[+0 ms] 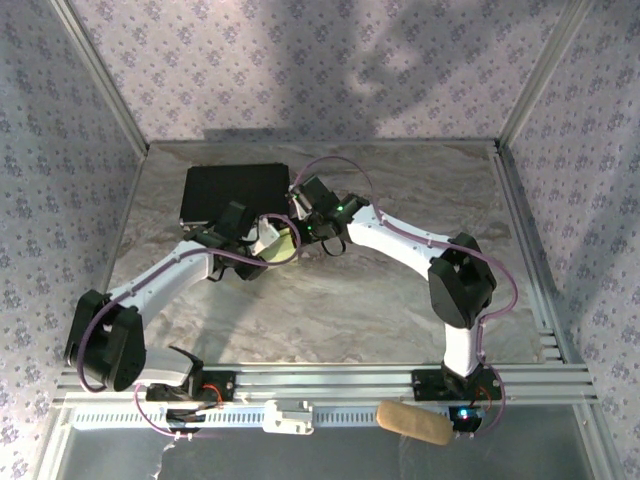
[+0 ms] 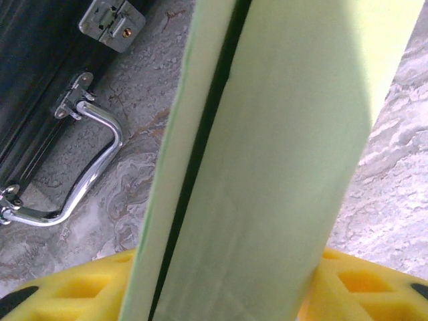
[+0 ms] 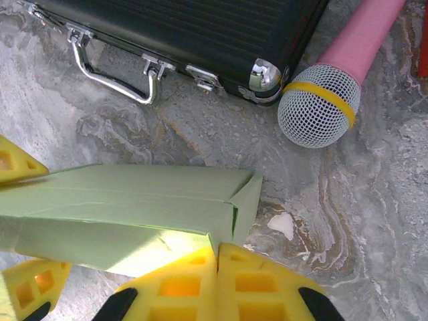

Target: Fold the paper box

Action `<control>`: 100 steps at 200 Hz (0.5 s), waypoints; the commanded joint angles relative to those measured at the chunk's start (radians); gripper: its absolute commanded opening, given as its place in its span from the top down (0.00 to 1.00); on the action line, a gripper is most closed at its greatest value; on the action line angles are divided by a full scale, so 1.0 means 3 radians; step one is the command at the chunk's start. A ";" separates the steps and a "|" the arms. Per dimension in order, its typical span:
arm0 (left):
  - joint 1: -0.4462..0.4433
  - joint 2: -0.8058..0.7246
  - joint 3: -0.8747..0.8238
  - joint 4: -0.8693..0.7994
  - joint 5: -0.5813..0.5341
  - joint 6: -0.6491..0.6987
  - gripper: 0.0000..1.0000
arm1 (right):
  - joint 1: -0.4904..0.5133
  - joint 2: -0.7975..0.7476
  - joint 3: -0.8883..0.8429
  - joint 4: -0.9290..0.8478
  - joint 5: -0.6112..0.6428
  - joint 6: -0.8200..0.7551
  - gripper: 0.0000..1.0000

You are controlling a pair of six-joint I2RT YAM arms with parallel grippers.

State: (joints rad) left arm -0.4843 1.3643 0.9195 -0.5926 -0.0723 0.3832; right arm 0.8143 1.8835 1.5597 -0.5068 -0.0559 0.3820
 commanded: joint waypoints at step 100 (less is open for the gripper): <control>0.0019 0.0073 0.0161 -0.0003 -0.0099 -0.0045 0.43 | 0.0019 0.0154 0.0415 -0.0580 -0.0138 0.0311 1.00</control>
State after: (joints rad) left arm -0.4843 1.3781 0.9314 -0.6010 -0.0845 0.3820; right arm 0.8185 1.9106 1.6451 -0.6140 -0.0666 0.4469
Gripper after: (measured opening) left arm 0.570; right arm 0.051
